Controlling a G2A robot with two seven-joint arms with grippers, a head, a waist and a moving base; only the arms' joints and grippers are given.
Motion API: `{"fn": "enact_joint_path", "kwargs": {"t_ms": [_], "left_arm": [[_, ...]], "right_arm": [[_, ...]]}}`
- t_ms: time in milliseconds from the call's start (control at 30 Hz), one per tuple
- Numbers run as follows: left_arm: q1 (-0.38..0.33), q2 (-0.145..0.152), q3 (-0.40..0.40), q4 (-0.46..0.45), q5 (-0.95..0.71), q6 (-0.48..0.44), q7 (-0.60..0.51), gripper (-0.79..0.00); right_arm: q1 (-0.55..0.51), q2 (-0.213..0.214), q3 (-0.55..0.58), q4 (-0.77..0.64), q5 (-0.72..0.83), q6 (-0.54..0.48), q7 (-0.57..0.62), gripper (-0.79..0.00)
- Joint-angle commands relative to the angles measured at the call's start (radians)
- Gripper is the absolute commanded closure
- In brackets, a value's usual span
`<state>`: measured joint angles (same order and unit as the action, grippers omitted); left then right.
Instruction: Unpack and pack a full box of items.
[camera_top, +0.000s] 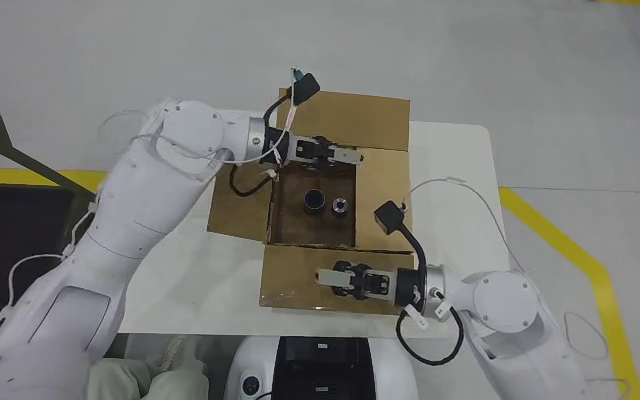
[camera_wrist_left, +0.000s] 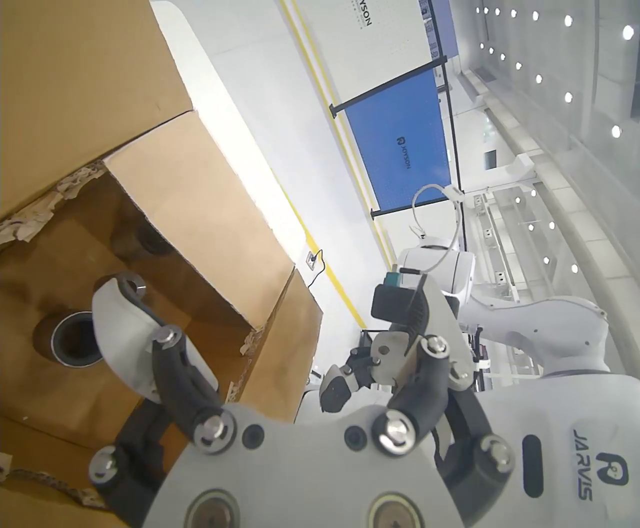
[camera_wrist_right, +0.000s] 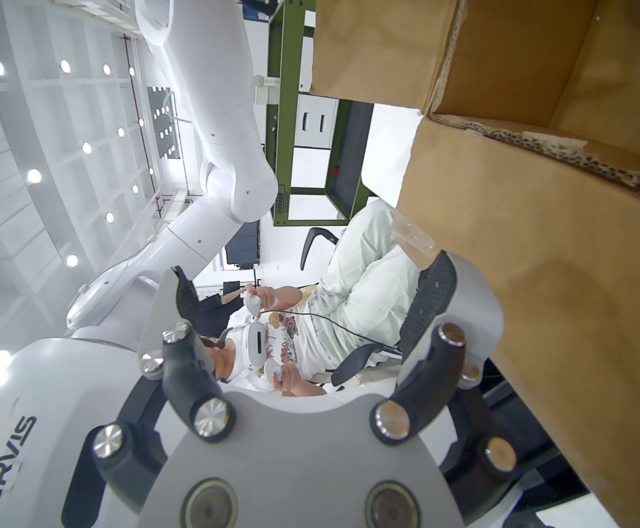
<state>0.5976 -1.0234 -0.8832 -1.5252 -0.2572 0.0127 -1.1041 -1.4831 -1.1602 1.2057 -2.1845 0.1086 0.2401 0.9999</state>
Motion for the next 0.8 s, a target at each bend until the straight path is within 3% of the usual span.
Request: {"fn": "enact_joint_path", "kwargs": {"t_ms": [0,433,767], "left_arm": [[-0.014,-0.010,0.024,0.011,-0.002,0.017,0.017,-0.785],[-0.056,-0.084,0.182,0.165,0.018,-0.014,0.100,-0.785],[-0.088,-0.134,0.253,0.220,0.077,-0.025,0.166,-0.785]], "right_arm": [[-0.011,0.003,0.006,-0.007,0.007,0.005,0.002,-0.785],[-0.109,0.030,0.065,-0.098,-0.012,0.040,0.011,-0.785],[-0.094,0.037,0.025,-0.067,0.006,0.034,0.009,-0.785]]}}
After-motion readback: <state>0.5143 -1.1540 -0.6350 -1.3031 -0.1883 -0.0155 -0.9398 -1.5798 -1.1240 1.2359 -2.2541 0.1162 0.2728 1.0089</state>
